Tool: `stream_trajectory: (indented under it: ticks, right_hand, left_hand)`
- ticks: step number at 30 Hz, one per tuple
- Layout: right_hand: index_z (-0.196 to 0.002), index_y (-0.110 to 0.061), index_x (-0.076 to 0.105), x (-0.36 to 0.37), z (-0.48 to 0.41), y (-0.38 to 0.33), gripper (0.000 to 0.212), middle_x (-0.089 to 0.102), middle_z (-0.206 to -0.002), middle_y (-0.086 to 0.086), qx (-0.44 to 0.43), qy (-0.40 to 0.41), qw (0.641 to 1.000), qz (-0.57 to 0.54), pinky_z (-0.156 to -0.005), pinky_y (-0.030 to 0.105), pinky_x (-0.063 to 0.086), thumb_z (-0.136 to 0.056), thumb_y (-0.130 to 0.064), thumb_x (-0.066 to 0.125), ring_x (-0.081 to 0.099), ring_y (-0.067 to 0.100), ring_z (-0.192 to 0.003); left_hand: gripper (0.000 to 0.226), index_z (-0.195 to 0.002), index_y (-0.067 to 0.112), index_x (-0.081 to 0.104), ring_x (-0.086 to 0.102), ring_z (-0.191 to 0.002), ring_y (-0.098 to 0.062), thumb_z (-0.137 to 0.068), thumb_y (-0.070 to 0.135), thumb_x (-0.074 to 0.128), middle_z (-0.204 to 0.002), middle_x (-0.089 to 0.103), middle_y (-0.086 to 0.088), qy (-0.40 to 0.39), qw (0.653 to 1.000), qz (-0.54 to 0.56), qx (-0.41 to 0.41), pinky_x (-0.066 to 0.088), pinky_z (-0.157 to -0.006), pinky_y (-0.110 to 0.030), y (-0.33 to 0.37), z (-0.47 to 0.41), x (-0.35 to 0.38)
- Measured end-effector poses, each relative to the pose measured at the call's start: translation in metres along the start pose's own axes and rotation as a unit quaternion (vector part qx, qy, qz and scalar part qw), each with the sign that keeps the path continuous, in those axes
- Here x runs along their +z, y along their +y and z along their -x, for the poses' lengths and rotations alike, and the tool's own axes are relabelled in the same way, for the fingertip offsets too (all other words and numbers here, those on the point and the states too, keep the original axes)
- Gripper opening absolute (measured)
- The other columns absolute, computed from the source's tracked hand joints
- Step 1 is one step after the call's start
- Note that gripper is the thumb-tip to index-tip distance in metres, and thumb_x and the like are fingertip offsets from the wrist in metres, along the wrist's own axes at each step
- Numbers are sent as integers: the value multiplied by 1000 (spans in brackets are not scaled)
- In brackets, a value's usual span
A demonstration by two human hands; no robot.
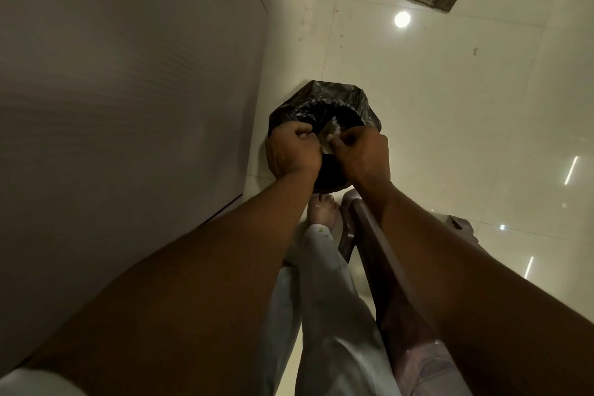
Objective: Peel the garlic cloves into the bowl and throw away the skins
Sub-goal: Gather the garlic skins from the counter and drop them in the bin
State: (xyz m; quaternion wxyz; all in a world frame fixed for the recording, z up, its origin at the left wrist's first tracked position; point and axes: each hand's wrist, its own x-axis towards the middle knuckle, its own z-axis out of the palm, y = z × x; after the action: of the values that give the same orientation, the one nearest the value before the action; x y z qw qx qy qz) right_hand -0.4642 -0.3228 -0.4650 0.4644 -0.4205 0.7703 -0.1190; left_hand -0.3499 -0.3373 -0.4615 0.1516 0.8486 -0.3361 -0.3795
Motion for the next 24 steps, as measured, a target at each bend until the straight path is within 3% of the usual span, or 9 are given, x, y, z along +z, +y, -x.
stream_trajectory:
  ticks: [3, 5, 8, 13, 16, 18, 19, 21, 24]
  right_hand:
    - [-118, -9, 80, -10, 14, -9, 25, 80, -110, 8, -11, -27, 999, 17, -67, 5, 41, -100, -9, 64, 65, 13, -87]
    - [-132, -11, 75, -18, 25, -19, 33, 77, -127, 8, -14, -48, 999, 12, -80, 10, 42, -102, -10, 60, 70, 19, -107]
    - [-141, -16, 68, -34, 50, -39, 35, 72, -138, 7, -8, -81, 997, -5, -84, 14, 41, -111, -26, 55, 67, 23, -126]
    - [-139, -15, 71, -68, 98, -71, 34, 76, -131, 4, -23, -49, 998, -36, -74, -3, 41, -109, -25, 60, 71, 17, -119]
    - [-133, -19, 75, -93, 137, -100, 32, 78, -122, 1, -62, -12, 996, -64, -90, 15, 56, -106, -28, 60, 73, 14, -111]
    - [-130, -20, 76, -107, 169, -122, 32, 79, -121, -2, -87, 4, 990, -108, -102, 36, 60, -103, -31, 62, 74, 13, -112]
    - [-129, -19, 77, -114, 184, -133, 30, 78, -121, -3, -104, 5, 987, -123, -104, 40, 59, -104, -28, 63, 73, 12, -114]
    - [-129, -17, 77, -124, 218, -159, 26, 78, -123, -2, -143, -3, 980, -140, -105, 35, 59, -106, -21, 65, 72, 10, -116]
    - [-129, -18, 76, -135, 271, -197, 25, 77, -123, -4, -193, -24, 968, -162, -103, 24, 57, -106, -14, 67, 71, 7, -119]
  left_hand:
    - [18, -112, 16, 80, 74, -92, -17, -98, 11, 69, -105, 79, 1, -18, 997, 58, -38, 61, -84, -31, 1, 13, -7]
    - [5, -95, 21, 79, 77, -78, -24, -95, 19, 74, -87, 80, -1, -29, 994, 82, -71, 67, -75, -47, 3, 22, -14]
    - [18, -83, 22, 70, 74, -77, -20, -81, 22, 89, -83, 75, 1, -20, 994, 71, -79, 65, -69, -40, 16, 45, -39]
    - [23, -117, 17, 73, 72, -94, -17, -94, 11, 73, -108, 75, -3, 7, 978, 189, -83, 60, -76, -26, 53, 90, -94]
    - [19, -116, 19, 75, 73, -100, -16, -103, 17, 62, -112, 77, -4, 13, 955, 275, -110, 61, -85, -30, 78, 125, -134]
    - [15, -107, 19, 76, 74, -92, -12, -104, 17, 61, -104, 77, -2, 1, 918, 367, -149, 60, -86, -30, 91, 152, -170]
    - [16, -107, 15, 75, 73, -87, -11, -105, 15, 59, -102, 77, -4, -7, 898, 411, -159, 59, -85, -27, 97, 166, -188]
    - [23, -116, 2, 73, 72, -88, -15, -107, 11, 54, -105, 77, -15, -16, 869, 469, -155, 58, -86, -27, 102, 193, -229]
    - [31, -122, -5, 71, 71, -98, -24, -109, 11, 48, -116, 75, -25, -40, 856, 502, -119, 58, -94, -35, 97, 231, -293]
